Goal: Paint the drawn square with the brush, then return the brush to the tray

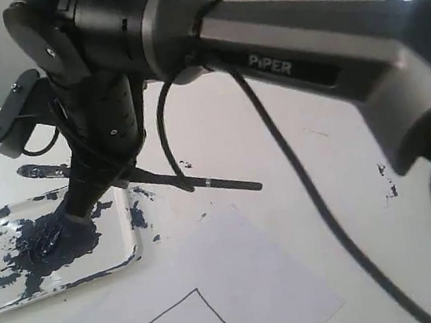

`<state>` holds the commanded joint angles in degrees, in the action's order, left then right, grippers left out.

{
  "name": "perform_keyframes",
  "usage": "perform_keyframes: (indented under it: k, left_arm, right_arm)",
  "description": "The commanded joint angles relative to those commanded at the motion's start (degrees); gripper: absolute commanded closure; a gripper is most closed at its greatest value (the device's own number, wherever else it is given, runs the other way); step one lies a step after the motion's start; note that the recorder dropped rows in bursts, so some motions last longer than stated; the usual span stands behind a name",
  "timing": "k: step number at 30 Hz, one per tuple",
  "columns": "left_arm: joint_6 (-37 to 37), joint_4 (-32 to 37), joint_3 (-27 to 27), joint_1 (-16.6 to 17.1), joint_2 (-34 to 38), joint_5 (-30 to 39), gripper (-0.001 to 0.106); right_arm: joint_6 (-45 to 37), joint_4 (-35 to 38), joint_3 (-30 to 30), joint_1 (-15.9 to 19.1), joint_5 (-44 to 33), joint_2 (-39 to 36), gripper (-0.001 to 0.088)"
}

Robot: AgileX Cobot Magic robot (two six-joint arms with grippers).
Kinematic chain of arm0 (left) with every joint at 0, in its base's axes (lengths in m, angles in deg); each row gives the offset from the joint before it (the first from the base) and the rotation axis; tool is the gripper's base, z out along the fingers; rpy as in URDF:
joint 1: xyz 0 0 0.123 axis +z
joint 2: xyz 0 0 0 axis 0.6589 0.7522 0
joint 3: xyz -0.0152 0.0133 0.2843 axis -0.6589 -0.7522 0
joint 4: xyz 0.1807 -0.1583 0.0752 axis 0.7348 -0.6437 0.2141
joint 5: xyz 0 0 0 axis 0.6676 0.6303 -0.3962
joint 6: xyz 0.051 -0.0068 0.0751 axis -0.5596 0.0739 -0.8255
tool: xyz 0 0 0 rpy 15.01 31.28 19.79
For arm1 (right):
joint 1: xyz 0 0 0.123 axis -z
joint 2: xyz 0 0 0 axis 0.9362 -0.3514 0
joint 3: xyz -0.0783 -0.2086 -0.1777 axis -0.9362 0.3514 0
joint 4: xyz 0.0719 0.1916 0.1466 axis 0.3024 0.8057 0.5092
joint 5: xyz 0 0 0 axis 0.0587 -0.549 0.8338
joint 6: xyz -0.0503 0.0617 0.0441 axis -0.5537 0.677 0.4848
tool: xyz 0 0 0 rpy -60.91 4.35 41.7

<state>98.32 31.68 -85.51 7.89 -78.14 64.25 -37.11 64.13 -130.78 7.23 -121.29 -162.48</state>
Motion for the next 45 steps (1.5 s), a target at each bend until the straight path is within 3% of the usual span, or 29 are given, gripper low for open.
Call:
perform_keyframes:
  k: [3, 7, 20, 45]
  left_arm:
    - [0.0, 0.0, 0.0, 0.0, 0.0, 0.0, 0.03]
    - [0.0, 0.0, 0.0, 0.0, 0.0, 0.0, 0.03]
    - [0.0, 0.0, 0.0, 0.0, 0.0, 0.0, 0.03]
    - [0.0, 0.0, 0.0, 0.0, 0.0, 0.0, 0.03]
  right_arm:
    - [0.0, -2.0, 8.44, -0.6, 0.0, 4.14, 0.0868]
    - [1.37, -5.63, 13.69, -1.29, 0.0, 5.64, 0.0868]
    - [2.59, -12.8, 13.91, -1.19, 1.47, -1.95, 0.0868]
    - [1.84, -16.73, -8.81, -1.19, 5.0, -19.5, 0.0868]
